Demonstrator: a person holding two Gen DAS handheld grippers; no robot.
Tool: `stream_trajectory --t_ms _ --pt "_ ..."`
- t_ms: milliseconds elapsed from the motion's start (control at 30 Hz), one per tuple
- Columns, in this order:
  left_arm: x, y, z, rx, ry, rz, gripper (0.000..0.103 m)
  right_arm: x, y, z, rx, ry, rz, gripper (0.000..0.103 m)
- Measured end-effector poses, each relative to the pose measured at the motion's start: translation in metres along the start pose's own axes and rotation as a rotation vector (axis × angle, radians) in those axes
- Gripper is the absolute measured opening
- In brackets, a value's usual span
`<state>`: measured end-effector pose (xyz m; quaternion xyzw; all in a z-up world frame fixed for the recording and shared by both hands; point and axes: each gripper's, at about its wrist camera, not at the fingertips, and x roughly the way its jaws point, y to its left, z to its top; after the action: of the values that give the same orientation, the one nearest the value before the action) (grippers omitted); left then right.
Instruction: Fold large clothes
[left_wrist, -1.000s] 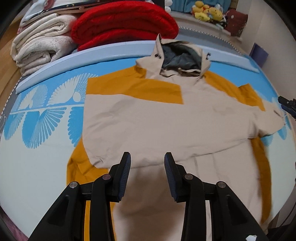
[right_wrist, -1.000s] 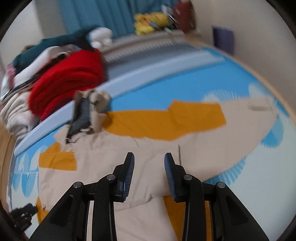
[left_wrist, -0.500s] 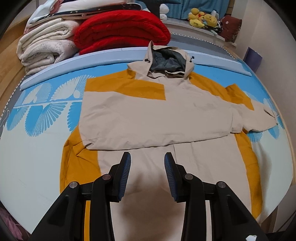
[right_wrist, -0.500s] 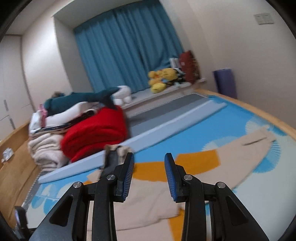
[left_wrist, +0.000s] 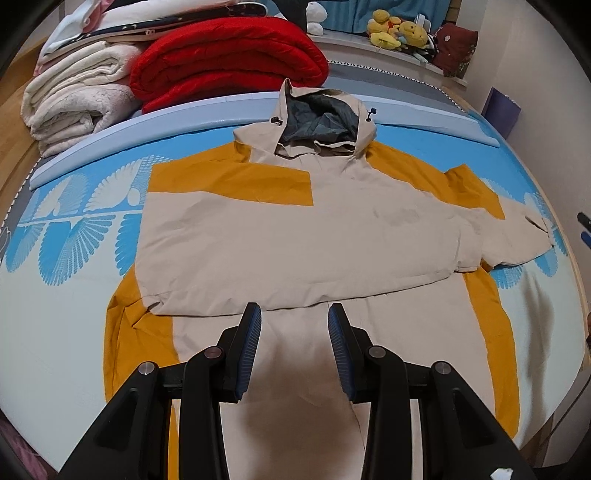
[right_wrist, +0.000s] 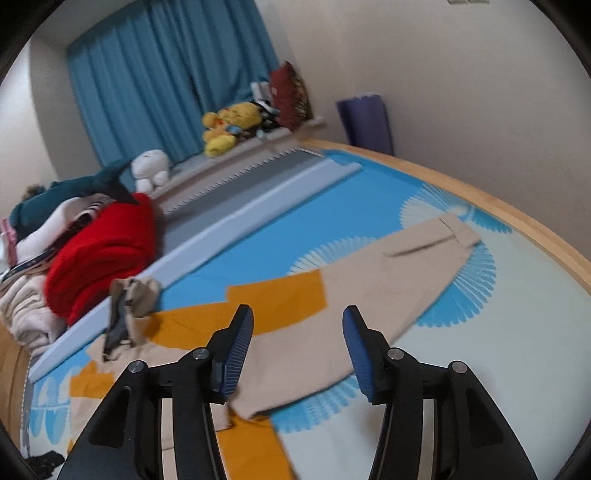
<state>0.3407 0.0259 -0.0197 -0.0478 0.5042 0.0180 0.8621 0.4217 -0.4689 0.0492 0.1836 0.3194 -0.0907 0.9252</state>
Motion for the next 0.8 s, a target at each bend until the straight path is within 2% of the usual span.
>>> stream_trajectory --t_ms 200,267,300,333,467,567,667,800 --pt "0.013 0.002 0.005 -0.005 0.024 0.004 0.035 0.032 -0.043 0.004 0.041 0.036 -0.062 0.051" --pt "0.014 0.003 0.005 0.001 0.029 0.005 0.035 0.036 -0.059 0.005 0.076 0.03 -0.083 0.036" --pt "0.014 0.003 0.006 0.002 0.028 0.005 0.035 0.039 -0.069 0.006 0.095 0.029 -0.091 0.024" --pt "0.014 0.004 0.007 0.001 0.027 0.005 0.035 0.042 -0.08 0.007 0.11 0.031 -0.103 0.022" --pt "0.017 0.007 0.012 -0.018 0.025 0.005 0.035 0.05 -0.116 0.017 0.131 0.009 -0.172 0.022" --pt "0.02 0.003 0.012 -0.011 0.03 -0.001 0.035 0.064 -0.152 0.022 0.208 0.013 -0.195 0.023" --pt "0.023 0.0 0.011 0.009 0.035 0.003 0.035 0.089 -0.186 0.024 0.27 0.058 -0.204 0.023" --pt "0.031 0.0 0.013 -0.001 0.042 0.011 0.035 0.126 -0.222 0.02 0.374 0.123 -0.165 0.023"
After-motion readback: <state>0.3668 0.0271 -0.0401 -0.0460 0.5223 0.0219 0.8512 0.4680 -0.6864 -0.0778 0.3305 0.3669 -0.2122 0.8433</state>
